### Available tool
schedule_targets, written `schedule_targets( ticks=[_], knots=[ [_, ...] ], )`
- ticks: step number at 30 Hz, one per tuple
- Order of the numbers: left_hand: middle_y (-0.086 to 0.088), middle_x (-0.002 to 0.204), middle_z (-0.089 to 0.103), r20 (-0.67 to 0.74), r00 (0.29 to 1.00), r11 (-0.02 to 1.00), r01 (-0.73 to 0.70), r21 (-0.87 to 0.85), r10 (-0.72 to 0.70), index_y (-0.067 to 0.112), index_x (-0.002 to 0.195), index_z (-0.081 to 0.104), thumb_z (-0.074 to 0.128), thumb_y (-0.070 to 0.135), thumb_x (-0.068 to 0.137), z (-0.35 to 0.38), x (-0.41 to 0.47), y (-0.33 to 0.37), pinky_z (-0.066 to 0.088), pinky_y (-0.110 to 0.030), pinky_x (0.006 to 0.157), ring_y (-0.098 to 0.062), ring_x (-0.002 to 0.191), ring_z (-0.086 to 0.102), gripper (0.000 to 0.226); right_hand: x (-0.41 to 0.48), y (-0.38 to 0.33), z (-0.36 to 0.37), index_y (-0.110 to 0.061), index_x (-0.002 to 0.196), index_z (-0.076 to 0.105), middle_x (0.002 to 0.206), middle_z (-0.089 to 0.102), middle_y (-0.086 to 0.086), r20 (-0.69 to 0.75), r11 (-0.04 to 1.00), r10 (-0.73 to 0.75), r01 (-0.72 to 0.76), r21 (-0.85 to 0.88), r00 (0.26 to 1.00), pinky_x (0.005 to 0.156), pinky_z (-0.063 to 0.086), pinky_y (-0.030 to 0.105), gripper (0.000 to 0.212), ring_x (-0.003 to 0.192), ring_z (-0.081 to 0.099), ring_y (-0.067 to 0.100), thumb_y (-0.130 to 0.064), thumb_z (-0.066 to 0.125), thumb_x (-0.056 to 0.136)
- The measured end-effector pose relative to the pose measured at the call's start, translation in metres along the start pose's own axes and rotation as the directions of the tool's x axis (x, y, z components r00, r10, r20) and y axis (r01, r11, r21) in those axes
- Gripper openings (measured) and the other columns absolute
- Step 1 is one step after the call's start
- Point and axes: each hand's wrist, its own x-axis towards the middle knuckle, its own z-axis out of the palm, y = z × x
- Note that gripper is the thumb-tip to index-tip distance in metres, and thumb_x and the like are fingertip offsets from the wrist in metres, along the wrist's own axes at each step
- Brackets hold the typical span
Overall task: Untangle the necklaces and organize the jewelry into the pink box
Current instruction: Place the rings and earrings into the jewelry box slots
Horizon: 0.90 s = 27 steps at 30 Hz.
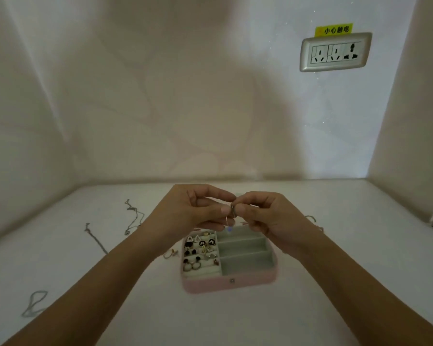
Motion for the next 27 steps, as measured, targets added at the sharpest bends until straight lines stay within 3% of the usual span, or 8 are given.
schedule_targets(
  ticks=[9, 14, 20, 27],
  knots=[
    [-0.017, 0.072, 0.072, -0.138, 0.990, 0.999, -0.018, 0.046, 0.024, 0.007, 0.083, 0.074, 0.073, 0.013, 0.061, -0.005, -0.023, -0.005, 0.056, -0.022, 0.061, -0.020, 0.064, 0.070, 0.023, 0.001, 0.012, 0.016, -0.017, 0.073, 0.067, 0.060, 0.058, -0.008, 0.016, 0.998, 0.006, -0.005, -0.059, 1.000, 0.050, 0.039, 0.017, 0.016, 0.050, 0.045, 0.007, -0.026, 0.075, 0.063],
    [-0.019, 0.074, 0.072, -0.192, 0.979, 0.995, 0.082, 0.060, -0.069, 0.002, 0.082, 0.073, 0.074, 0.004, 0.068, -0.010, -0.033, -0.018, 0.055, -0.020, 0.058, -0.019, 0.063, 0.070, 0.014, 0.001, 0.015, 0.014, -0.016, 0.073, 0.067, 0.056, 0.056, -0.004, -0.028, 0.968, 0.043, -0.049, -0.247, 0.999, 0.054, 0.043, 0.018, 0.014, 0.052, 0.049, 0.009, -0.026, 0.077, 0.074],
    [-0.015, 0.070, 0.072, -0.228, 0.958, 0.978, 0.193, 0.075, -0.172, 0.000, 0.078, 0.072, 0.070, -0.009, 0.075, -0.009, -0.039, -0.040, 0.055, -0.020, 0.057, -0.017, 0.060, 0.069, 0.010, 0.007, 0.031, 0.010, -0.025, 0.073, 0.067, 0.063, 0.060, -0.009, -0.039, 0.838, 0.076, -0.086, -0.538, 0.996, 0.054, 0.046, 0.014, 0.017, 0.055, 0.053, 0.003, -0.013, 0.071, 0.084],
    [-0.010, 0.071, 0.073, -0.264, 0.949, 0.955, 0.229, 0.187, -0.176, 0.010, 0.073, 0.073, 0.073, -0.005, 0.075, -0.002, -0.041, -0.054, 0.054, -0.018, 0.057, -0.014, 0.061, 0.068, 0.015, 0.008, 0.036, 0.007, -0.031, 0.077, 0.066, 0.071, 0.061, -0.008, 0.021, 0.770, 0.103, -0.066, -0.635, 0.995, 0.064, 0.049, 0.019, 0.019, 0.066, 0.056, 0.007, -0.014, 0.068, 0.086]
  ],
)
